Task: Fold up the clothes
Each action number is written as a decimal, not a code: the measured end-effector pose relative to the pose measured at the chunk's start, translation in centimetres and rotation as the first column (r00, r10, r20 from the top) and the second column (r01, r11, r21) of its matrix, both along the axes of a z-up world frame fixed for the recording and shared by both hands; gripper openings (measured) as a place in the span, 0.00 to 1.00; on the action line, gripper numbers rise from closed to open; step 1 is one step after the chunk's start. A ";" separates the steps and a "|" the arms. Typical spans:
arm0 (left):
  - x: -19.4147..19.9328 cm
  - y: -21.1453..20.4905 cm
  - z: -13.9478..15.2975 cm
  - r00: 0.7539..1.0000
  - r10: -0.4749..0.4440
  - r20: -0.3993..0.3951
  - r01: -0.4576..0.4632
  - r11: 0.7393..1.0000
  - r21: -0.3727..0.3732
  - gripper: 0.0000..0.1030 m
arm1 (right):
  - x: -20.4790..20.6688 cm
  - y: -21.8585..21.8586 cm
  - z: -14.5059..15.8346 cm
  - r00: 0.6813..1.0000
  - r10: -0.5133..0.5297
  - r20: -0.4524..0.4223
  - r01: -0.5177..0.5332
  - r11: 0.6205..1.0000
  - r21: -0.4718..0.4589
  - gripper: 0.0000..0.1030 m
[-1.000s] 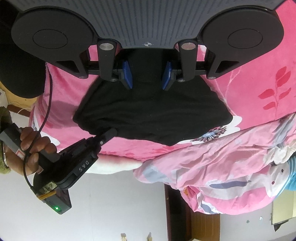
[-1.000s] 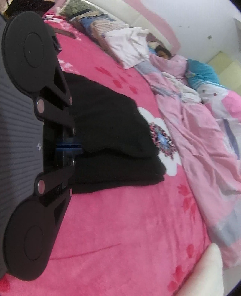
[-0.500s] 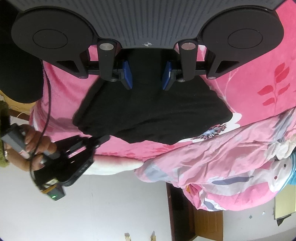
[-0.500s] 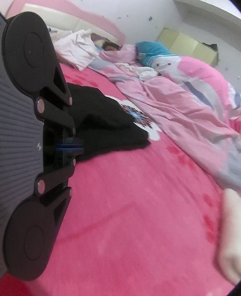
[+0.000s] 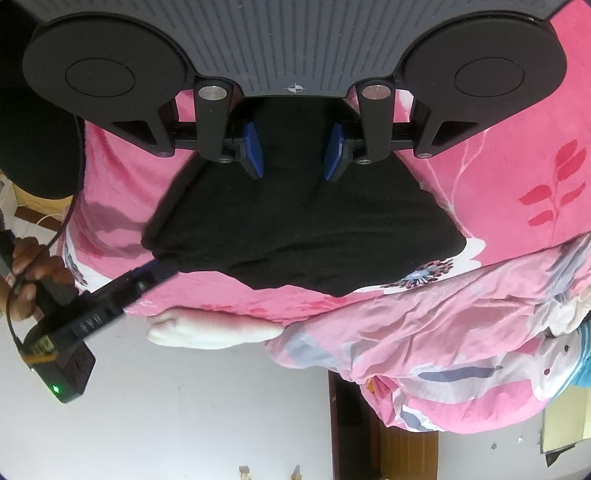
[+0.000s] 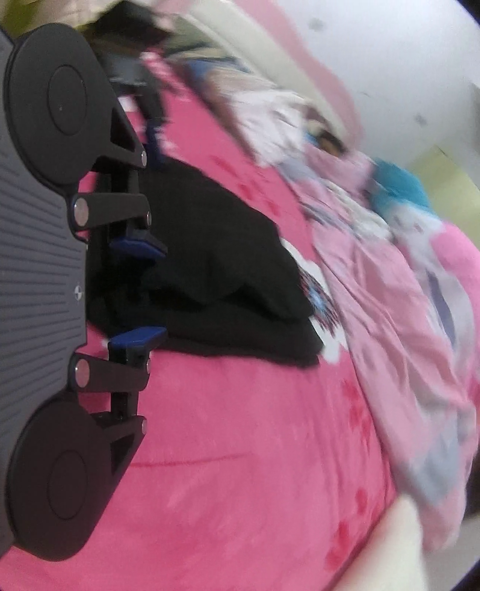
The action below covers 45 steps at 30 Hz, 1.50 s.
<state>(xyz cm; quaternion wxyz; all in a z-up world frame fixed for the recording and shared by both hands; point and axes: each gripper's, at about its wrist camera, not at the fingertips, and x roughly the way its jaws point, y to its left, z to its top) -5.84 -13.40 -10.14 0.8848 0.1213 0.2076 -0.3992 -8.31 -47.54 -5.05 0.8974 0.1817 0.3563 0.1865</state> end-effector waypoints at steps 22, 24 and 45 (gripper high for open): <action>0.4 0.0 -0.1 1.000 -0.004 -0.021 0.004 1.000 -0.001 0.38 | -2.2 -4.2 -2.7 0.999 0.033 0.025 -0.036 0.989 0.141 0.04; 0.4 0.0 0.0 1.000 -0.003 -0.020 0.003 1.000 0.001 0.38 | -2.9 -4.1 -2.1 1.000 -0.013 0.022 0.010 0.992 0.126 0.05; -0.7 1.3 1.0 1.000 0.009 0.007 -0.009 1.000 0.028 0.38 | -2.9 8.3 2.9 0.976 -0.211 -0.048 0.199 0.963 -0.183 0.07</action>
